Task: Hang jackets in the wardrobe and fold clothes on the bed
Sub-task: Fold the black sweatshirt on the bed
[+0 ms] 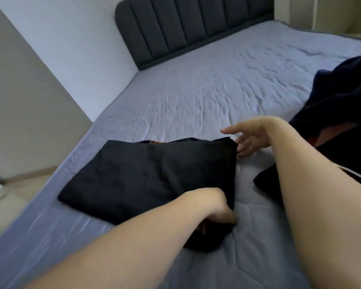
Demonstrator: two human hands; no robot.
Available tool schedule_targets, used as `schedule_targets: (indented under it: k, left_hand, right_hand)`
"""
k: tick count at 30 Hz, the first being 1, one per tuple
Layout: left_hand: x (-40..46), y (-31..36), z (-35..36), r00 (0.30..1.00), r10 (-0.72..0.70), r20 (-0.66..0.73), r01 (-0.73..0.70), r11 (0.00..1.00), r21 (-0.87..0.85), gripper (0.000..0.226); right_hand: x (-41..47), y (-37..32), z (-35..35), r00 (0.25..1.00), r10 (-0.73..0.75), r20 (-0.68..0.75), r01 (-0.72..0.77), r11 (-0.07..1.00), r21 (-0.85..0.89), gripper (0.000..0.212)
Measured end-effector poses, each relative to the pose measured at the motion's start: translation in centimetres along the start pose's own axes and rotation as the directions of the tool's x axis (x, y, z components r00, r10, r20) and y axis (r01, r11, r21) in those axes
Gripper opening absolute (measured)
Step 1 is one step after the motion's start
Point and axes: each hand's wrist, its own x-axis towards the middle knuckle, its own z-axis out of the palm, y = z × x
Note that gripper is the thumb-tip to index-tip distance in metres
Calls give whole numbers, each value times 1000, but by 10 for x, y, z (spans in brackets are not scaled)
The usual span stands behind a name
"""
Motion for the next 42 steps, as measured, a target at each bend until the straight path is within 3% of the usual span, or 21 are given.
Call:
schedule_targets:
  k: [2, 6, 8, 10, 12, 15, 18, 21, 25, 28, 34, 37, 39, 42]
  left_hand:
    - [-1, 3, -1, 999, -18, -28, 19, 999, 37, 39]
    - [-4, 9, 7, 988, -2, -154, 26, 988, 154, 38]
    - [-8, 9, 4, 995, -16, -103, 32, 988, 152, 40]
    - [-13, 6, -7, 998, -51, 35, 48, 997, 60, 41]
    - [-19, -4, -28, 993, -29, 114, 35, 998, -55, 35]
    - [-34, -36, -59, 987, 91, 133, -52, 962, -268, 17]
    - [-53, -89, -87, 955, 245, 169, -142, 874, -465, 19]
    - [-63, -156, -104, 954, 291, 67, -202, 794, -573, 8]
    - [-63, -249, -109, 968, 202, -147, -248, 696, -674, 8]
    - [-57, -315, -104, 968, 56, -246, -224, 639, -736, 12]
    - [-25, -441, -99, 882, -228, -412, -231, 553, -801, 24]
    - [8, -491, -95, 813, -341, -471, -188, 613, -768, 25]
    - [31, -512, -86, 765, -410, -496, -119, 668, -735, 28]
    - [64, -532, -65, 745, -385, -544, -155, 694, -703, 29]
  right_hand:
    - [4, 11, 14, 999, 38, -23, -41, 987, -156, 65]
    - [5, 13, 37, 989, -60, -132, 24, 965, -260, 52]
    - [2, 7, 44, 988, -85, -132, 38, 945, -324, 51]
    - [0, 3, 50, 984, -107, -143, 48, 930, -364, 47]
    - [-2, -4, 52, 980, -116, -162, 64, 953, -296, 34]
    - [-8, -24, 58, 973, -123, -194, 98, 987, -130, 20]
    - [-22, -50, 71, 966, -184, -181, 179, 983, -41, 25]
    - [-28, -85, 100, 956, -256, -141, 254, 967, -29, 32]
    - [-9, -138, 176, 921, -343, -183, 323, 937, -131, 31]
    - [17, -177, 241, 912, -339, -231, 269, 919, -287, 28]
    - [77, -239, 363, 857, -454, -246, 167, 695, -699, 32]
    - [124, -253, 408, 834, -517, -193, 196, 604, -772, 47]
    - [162, -249, 430, 876, -467, -120, 179, 547, -817, 71]
    - [218, -221, 445, 920, -362, -148, -2, 373, -928, 88]
